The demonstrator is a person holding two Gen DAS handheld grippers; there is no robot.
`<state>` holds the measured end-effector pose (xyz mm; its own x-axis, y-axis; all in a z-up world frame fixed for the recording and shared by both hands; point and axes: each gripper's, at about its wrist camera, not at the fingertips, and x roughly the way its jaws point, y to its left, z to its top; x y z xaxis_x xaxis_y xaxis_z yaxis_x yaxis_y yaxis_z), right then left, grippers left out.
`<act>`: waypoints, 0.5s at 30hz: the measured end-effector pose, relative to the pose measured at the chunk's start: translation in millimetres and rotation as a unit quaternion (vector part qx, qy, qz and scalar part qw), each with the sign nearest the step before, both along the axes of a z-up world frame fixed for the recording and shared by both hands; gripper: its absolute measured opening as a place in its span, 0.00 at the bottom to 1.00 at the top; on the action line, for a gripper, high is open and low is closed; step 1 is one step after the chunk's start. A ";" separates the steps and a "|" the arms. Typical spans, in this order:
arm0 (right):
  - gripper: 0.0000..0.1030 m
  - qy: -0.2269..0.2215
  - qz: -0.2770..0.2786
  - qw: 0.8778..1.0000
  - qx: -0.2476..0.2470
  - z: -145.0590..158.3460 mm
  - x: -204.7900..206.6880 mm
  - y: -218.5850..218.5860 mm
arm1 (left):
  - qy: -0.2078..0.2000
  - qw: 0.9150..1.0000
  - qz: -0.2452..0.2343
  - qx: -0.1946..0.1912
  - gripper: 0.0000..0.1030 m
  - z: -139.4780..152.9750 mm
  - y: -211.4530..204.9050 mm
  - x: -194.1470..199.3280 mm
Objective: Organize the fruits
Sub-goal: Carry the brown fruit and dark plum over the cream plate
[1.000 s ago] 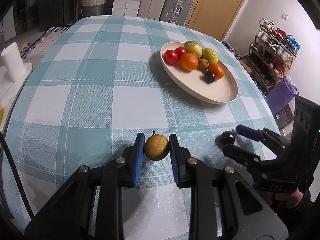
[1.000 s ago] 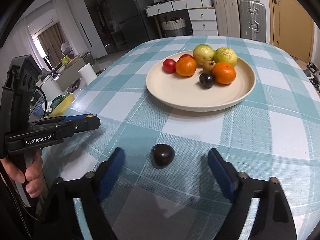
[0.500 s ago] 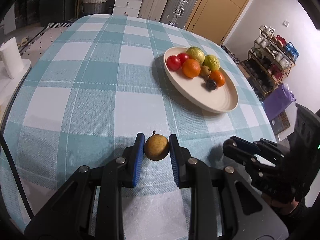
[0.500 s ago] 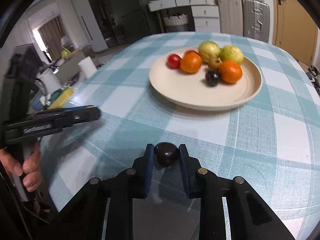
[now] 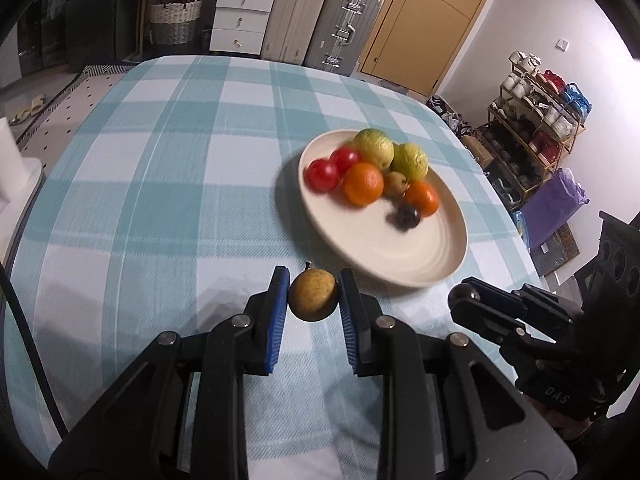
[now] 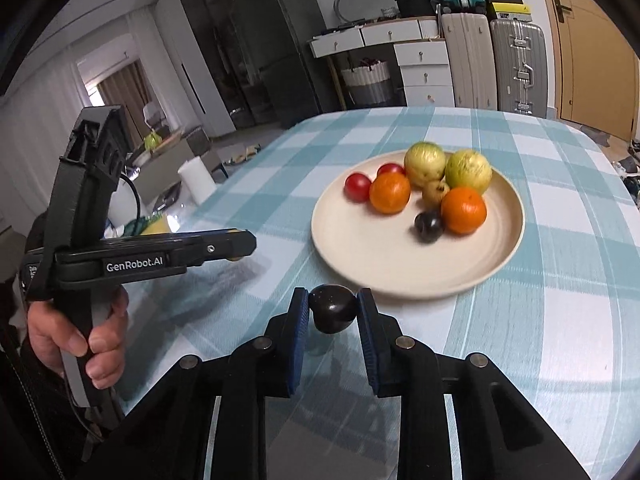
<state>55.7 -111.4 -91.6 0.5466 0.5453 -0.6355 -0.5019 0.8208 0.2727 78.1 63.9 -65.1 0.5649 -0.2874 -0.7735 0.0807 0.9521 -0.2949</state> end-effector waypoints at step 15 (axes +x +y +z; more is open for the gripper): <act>0.24 -0.005 -0.003 1.000 0.016 6.0 50.1 -6.6 | 0.003 1.000 -0.016 0.001 0.21 -3.5 -22.4 58.6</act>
<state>105.8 -118.0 -85.6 0.5559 0.5616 -0.6128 -0.4990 0.8151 0.2944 136.7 41.5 -68.6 0.5512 -0.3034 -0.7773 0.1088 0.9497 -0.2935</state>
